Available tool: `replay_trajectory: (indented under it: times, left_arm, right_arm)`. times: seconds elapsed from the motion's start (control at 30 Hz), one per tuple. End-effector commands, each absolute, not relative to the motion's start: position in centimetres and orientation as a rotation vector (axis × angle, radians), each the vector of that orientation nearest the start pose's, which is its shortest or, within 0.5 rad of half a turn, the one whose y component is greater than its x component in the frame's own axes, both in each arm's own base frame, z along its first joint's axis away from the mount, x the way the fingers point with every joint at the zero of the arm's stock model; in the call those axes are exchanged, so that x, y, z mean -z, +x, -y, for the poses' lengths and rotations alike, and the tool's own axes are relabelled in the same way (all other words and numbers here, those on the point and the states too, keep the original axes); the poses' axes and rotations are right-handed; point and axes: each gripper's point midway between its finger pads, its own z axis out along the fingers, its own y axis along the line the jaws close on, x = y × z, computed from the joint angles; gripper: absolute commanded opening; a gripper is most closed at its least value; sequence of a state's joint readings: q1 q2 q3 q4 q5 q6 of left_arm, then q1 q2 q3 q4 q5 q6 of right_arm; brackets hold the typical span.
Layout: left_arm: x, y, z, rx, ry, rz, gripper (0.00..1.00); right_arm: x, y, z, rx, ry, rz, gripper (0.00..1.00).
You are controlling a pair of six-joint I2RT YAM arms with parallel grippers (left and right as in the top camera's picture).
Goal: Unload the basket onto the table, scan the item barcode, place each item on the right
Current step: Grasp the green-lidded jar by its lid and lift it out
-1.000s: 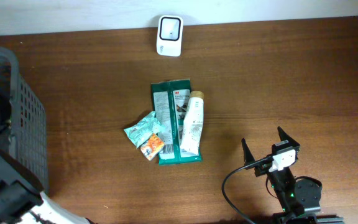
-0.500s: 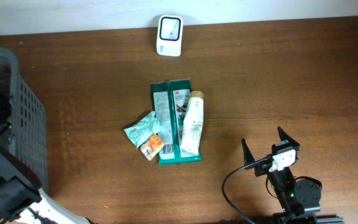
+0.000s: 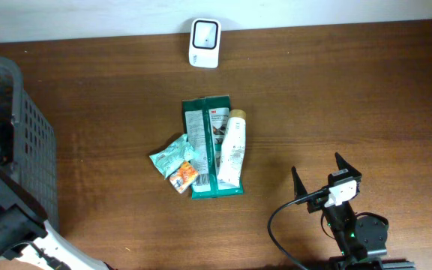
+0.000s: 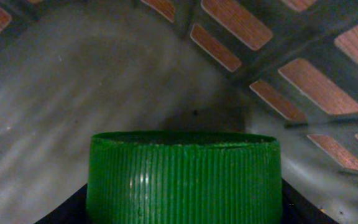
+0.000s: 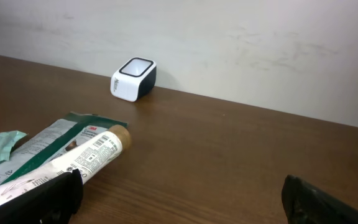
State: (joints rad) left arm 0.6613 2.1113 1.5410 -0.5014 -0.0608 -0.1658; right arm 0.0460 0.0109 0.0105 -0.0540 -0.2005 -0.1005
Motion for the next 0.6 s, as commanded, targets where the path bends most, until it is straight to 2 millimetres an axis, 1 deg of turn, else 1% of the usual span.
replay_trajectory:
  times: [0.0,0.03,0.1,0.13,0.17,0.2,0.23,0.3,0.33,0.37,0.43,0.47,0.5,0.53,0.57]
  left_arm:
    - [-9.0,39.8,-32.6,-0.279,-1.056,-2.358,0.50]
    - [-11.2,39.9,-32.6,-0.292,-1.036,-2.318,0.50]
    - [-16.3,39.7,-32.6,-0.319,-0.998,-2.219,0.50]
    - [-20.0,39.4,-32.3,-0.334,-0.971,-2.148,0.49]
    - [-21.8,39.1,-32.0,-0.340,-0.956,-2.113,0.49]
    - [-24.5,38.6,-31.4,-0.346,-0.931,-2.065,0.49]
    - [-26.8,38.2,-30.5,-0.350,-0.908,-2.028,0.49]
    - [-30.8,37.3,-28.6,-0.352,-0.857,-1.962,0.49]
    - [-33.1,36.8,-27.3,-0.349,-0.822,-1.923,0.49]
    - [-34.9,36.4,-26.0,-0.344,-0.791,-1.892,0.49]
    - [-37.9,35.8,-23.5,-0.327,-0.730,-1.842,0.49]
    - [-39.3,35.6,-21.6,-0.306,-0.686,-1.821,0.49]
    - [-40.7,35.5,-19.0,-0.267,-0.625,-1.810,0.49]
    - [-41.4,35.6,-16.5,-0.217,-0.564,-1.815,0.49]
    - [-41.6,35.9,-13.7,-0.152,-0.493,-1.835,0.49]
  right_arm:
    - [-16.2,24.1,-4.7,-0.127,-0.273,-1.603,0.98]
    - [-16.2,24.1,-4.7,-0.127,-0.273,-1.603,0.98]
    - [-16.2,24.1,-4.7,-0.127,-0.273,-1.603,0.98]
    - [-16.2,24.1,-4.7,-0.126,-0.273,-1.603,0.98]
    - [-16.2,24.1,-4.7,-0.126,-0.273,-1.603,0.98]
    - [-16.2,24.1,-4.7,-0.126,-0.273,-1.603,0.98]
    - [-16.2,24.1,-4.7,-0.127,-0.273,-1.603,0.98]
    - [-16.2,24.1,-4.7,-0.127,-0.273,-1.603,0.98]
    - [-16.2,24.1,-4.7,-0.127,-0.273,-1.603,0.98]
    - [-16.2,24.1,-4.7,-0.126,-0.273,-1.603,0.98]
    - [-16.2,24.1,-4.7,-0.127,-0.273,-1.603,0.98]
    - [-16.2,24.1,-4.7,-0.126,-0.273,-1.603,0.98]
    - [-16.2,24.1,-4.7,-0.127,-0.273,-1.603,0.98]
    - [-16.2,24.1,-4.7,-0.127,-0.273,-1.603,0.98]
    - [-16.2,24.1,-4.7,-0.127,-0.273,-1.603,0.98]
